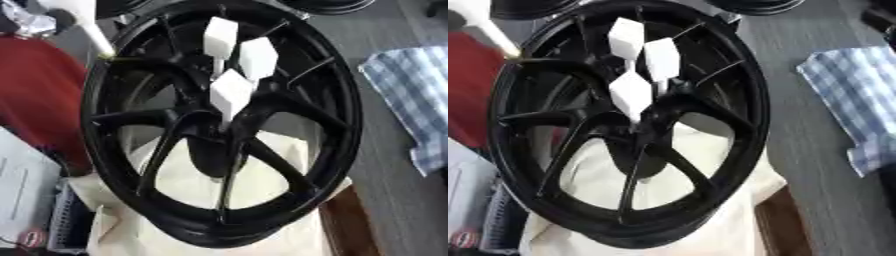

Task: Pull the pin out of the wheel hub.

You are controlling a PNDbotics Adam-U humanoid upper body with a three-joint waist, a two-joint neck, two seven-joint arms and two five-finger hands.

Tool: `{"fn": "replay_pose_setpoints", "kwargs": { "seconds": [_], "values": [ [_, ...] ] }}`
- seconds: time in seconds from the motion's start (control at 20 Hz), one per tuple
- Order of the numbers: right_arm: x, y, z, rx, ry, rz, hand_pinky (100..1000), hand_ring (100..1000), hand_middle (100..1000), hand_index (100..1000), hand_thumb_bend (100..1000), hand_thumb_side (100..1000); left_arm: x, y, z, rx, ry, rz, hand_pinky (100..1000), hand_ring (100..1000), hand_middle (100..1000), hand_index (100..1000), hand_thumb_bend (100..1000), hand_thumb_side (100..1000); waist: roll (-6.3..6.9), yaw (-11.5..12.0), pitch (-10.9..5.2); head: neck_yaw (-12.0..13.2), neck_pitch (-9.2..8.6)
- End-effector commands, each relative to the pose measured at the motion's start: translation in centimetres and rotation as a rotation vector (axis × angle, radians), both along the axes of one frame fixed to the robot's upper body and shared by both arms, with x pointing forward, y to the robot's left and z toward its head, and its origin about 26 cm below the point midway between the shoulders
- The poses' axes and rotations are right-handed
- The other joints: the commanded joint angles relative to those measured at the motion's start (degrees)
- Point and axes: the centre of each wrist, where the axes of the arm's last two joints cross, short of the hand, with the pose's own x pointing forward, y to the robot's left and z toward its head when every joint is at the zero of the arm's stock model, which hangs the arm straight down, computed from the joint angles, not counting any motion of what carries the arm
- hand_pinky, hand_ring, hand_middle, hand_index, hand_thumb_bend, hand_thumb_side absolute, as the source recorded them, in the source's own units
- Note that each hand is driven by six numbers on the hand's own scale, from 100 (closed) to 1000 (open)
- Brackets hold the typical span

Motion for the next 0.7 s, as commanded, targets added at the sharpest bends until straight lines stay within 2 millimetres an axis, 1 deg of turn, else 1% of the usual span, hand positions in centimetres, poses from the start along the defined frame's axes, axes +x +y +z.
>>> {"fn": "replay_pose_setpoints", "kwargs": {
  "seconds": [0.05,0.1,0.2,0.3,0.4,0.45,0.5,0.55,0.6,0.65,0.7],
  "values": [
    [-0.2,-0.4,1.1,-0.034,-0.035,-0.012,990,1000,859,874,100,597,-0.5,4.0,1.6,-0.043,-0.069,0.133,505,340,299,373,138,137,-0.22,0.3,-1.41,-1.2,0.31],
    [-0.2,-0.4,1.1,-0.033,-0.038,-0.011,989,1000,859,873,100,597,-0.3,5.2,1.2,-0.061,-0.072,0.174,508,342,300,375,140,137,-0.42,0.4,-1.45,-1.8,0.31],
    [-0.3,-0.4,1.1,-0.032,-0.045,-0.011,988,1000,859,873,100,595,-0.3,7.6,0.6,-0.084,-0.087,0.260,541,358,298,369,100,142,-0.67,0.5,-1.41,-2.3,0.31],
    [-0.3,-0.5,1.1,-0.025,-0.050,-0.015,989,1000,858,873,100,597,-0.3,9.7,-0.3,-0.096,-0.106,0.332,558,361,296,366,100,149,-0.86,0.6,-1.24,-2.4,0.28],
    [-0.2,-0.4,1.1,-0.017,-0.055,-0.017,989,1000,858,873,100,597,-0.4,11.5,-1.5,-0.116,-0.124,0.383,567,372,314,394,100,152,-1.03,0.5,-0.99,-2.5,-0.11],
    [-0.2,-0.4,1.2,-0.014,-0.057,-0.014,988,1000,858,872,100,597,-0.5,12.4,-2.2,-0.131,-0.131,0.407,617,425,394,476,100,118,-1.11,0.4,-0.85,-2.4,-0.37],
    [-0.1,-0.3,1.2,-0.014,-0.059,-0.011,988,1000,858,873,100,597,-0.5,13.1,-3.0,-0.141,-0.129,0.429,692,511,523,646,100,147,-1.18,0.2,-0.72,-2.3,-0.64],
    [-0.1,-0.2,1.3,-0.014,-0.060,-0.008,988,1000,858,873,100,596,-0.6,13.7,-3.9,-0.143,-0.124,0.450,706,527,541,671,100,171,-1.24,0.1,-0.63,-2.1,-0.82],
    [-0.1,-0.2,1.3,-0.015,-0.062,-0.005,988,1000,858,873,100,596,-0.6,14.3,-4.8,-0.142,-0.115,0.476,787,627,657,803,103,397,-1.26,-0.1,-0.55,-2.0,-0.95],
    [-0.1,-0.2,1.4,-0.015,-0.063,-0.003,988,1000,858,873,100,596,-0.7,14.8,-5.7,-0.136,-0.108,0.503,824,681,707,842,174,532,-1.25,-0.2,-0.49,-1.8,-1.06],
    [0.0,-0.2,1.4,-0.015,-0.065,-0.002,988,1000,858,873,100,596,-0.8,15.3,-6.7,-0.128,-0.095,0.533,856,738,757,904,273,765,-1.19,-0.3,-0.41,-1.4,-1.26]
  ]
}}
